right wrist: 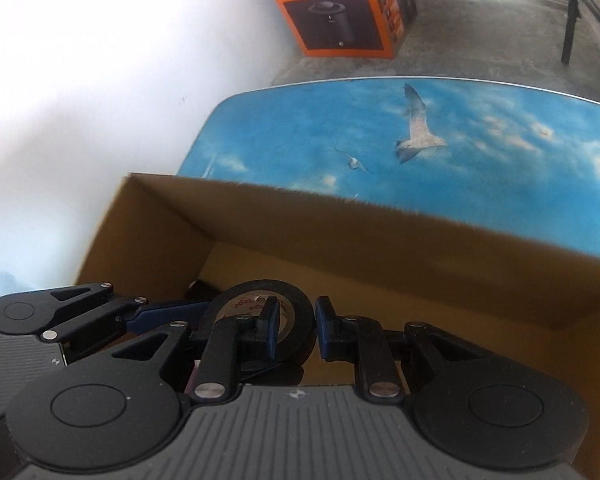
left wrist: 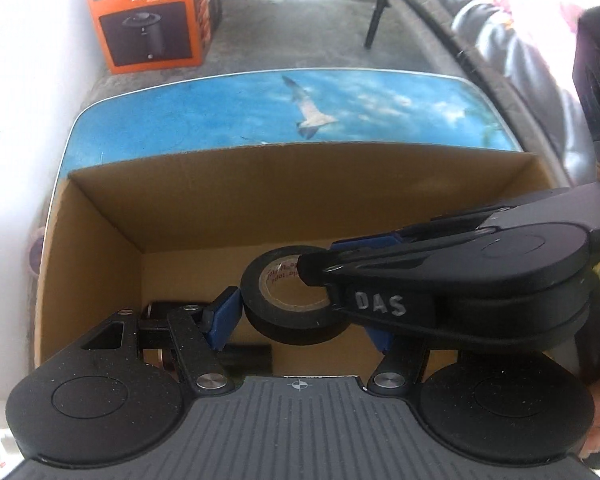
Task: Organize rigid objects
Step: 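Carry the black tape roll into the box and open the right gripper, then grasp the green dropper bottle upright with the right gripper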
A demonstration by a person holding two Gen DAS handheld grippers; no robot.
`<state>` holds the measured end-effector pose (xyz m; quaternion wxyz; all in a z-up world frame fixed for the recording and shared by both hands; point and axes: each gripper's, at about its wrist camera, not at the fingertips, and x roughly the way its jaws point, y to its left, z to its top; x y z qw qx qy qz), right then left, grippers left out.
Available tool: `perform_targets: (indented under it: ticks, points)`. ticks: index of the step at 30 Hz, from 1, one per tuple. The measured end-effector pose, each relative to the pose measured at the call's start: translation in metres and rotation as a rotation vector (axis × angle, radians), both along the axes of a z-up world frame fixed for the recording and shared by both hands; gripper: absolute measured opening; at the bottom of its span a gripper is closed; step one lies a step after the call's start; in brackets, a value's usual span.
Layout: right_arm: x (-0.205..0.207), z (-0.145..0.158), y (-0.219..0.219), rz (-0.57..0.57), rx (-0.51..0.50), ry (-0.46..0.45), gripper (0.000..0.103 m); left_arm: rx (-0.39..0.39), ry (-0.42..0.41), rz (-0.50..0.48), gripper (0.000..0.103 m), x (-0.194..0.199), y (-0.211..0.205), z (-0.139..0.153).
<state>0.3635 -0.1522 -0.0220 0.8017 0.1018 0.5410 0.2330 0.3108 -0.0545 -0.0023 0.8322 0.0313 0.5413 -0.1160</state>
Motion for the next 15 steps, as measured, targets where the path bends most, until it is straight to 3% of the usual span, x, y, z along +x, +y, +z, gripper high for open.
perform_targets:
  ticks: [9, 15]
  points:
    - [0.018, -0.024, 0.007, -0.001, -0.017, 0.017, 0.022, 0.078, 0.031, -0.002, 0.065, 0.019, -0.009, -0.019]
    - [0.019, -0.033, -0.002, -0.035, 0.063, 0.06, 0.025, 0.081, 0.017, -0.008, 0.071, 0.013, -0.009, -0.012]
